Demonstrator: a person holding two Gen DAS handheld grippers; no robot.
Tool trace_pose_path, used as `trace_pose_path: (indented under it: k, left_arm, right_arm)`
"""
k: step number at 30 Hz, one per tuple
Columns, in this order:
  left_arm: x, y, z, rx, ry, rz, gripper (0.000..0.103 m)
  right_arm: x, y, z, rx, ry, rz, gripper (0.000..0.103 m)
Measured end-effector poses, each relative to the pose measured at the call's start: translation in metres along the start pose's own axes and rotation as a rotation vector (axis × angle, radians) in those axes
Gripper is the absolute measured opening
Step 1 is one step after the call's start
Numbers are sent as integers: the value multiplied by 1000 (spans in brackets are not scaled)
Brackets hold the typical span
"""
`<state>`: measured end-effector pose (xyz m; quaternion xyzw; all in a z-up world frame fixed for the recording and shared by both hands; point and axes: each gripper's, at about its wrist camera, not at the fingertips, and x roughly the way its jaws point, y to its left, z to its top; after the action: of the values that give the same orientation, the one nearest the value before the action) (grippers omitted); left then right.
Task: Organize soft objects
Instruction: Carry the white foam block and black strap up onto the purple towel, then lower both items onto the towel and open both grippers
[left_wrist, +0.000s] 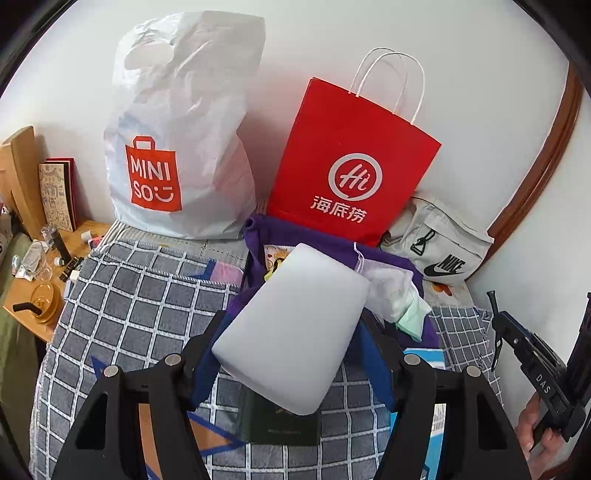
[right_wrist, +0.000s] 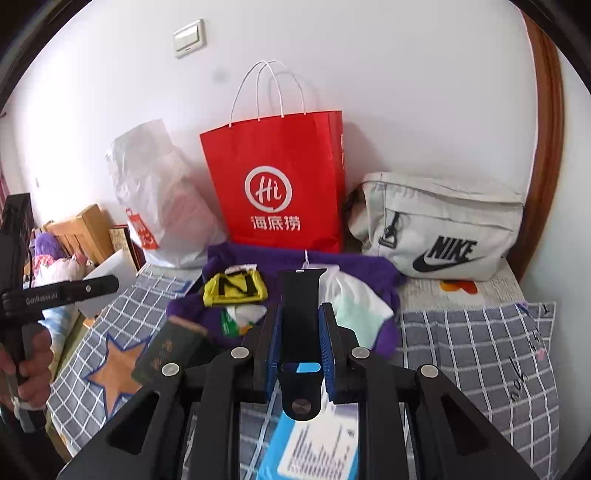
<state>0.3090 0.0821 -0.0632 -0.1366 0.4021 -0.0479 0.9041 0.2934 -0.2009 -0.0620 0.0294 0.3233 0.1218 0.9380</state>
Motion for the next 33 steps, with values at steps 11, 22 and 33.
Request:
trace_pose_path:
  k: [11,22,33]
  left_arm:
    - [38,-5,31,11,24,12,66]
    - [85,-28,61,38,59,-19,66]
    - [127,-27,58,56,117,-23,66]
  right_arm:
    - [39,9,42,-45,-27,20,20]
    - [92,4,43,-32,32,37,20]
    - [131,-10,37,-34,113,29,20]
